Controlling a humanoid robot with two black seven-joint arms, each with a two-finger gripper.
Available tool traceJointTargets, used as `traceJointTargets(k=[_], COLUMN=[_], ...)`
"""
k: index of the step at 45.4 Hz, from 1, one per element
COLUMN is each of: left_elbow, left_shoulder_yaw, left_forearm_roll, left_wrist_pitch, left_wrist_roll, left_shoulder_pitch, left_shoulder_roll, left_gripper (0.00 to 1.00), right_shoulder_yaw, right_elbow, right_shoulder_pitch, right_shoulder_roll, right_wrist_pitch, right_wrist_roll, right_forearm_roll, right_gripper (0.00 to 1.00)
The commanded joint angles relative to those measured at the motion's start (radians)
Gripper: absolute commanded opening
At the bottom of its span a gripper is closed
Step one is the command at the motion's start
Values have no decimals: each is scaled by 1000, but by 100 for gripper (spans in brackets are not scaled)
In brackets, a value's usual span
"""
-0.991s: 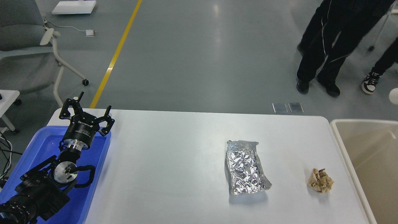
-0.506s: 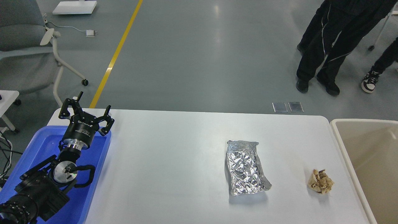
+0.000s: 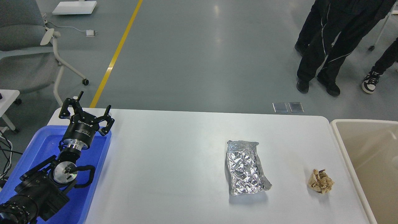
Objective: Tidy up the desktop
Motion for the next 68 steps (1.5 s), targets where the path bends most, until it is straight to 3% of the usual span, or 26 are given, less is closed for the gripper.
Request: traceJointTargets(k=[1,16,18,21,26,29,41,49,59,68], left_elbow=[0,0,0,0,0,0,0,0,0,0], left_shoulder_yaw=[0,0,0,0,0,0,0,0,0,0], left_forearm_roll=[0,0,0,1,0,0,0,0,0,0], left_wrist_pitch=[0,0,0,0,0,0,0,0,0,0], left_wrist_roll=[0,0,0,0,0,0,0,1,0,0], left_shoulder_pitch=[0,0,0,0,0,0,0,0,0,0], left_shoulder_roll=[0,-1,0,0,0,0,0,0,0,0], left_gripper=[100,100,100,100,100,100,100,100,100,100], right_shoulder_yaw=[48,82,84,84,85,87,203,407,789,953], right_elbow=[-49,-59,-60,-59,-59,-59,-43,-45,-33,108], right_shoulder_pitch=[-61,-68,-68,-68,-60,-55,-29,41,149,187], right_shoulder_roll=[89,91,90,91,88,88,85,11,-19,-52], right_wrist_pitch=[-12,-14,-20,-34,-69,-77,-60,-65,-57,-58], right_wrist_roll=[-9,-8,-6,-6,-5,-5,-5,1,3,5], right_forearm_roll=[9,9,9,8,9,9,9,9,9,9], right_gripper=[0,1,16,24,76,97,99,100,100,100])
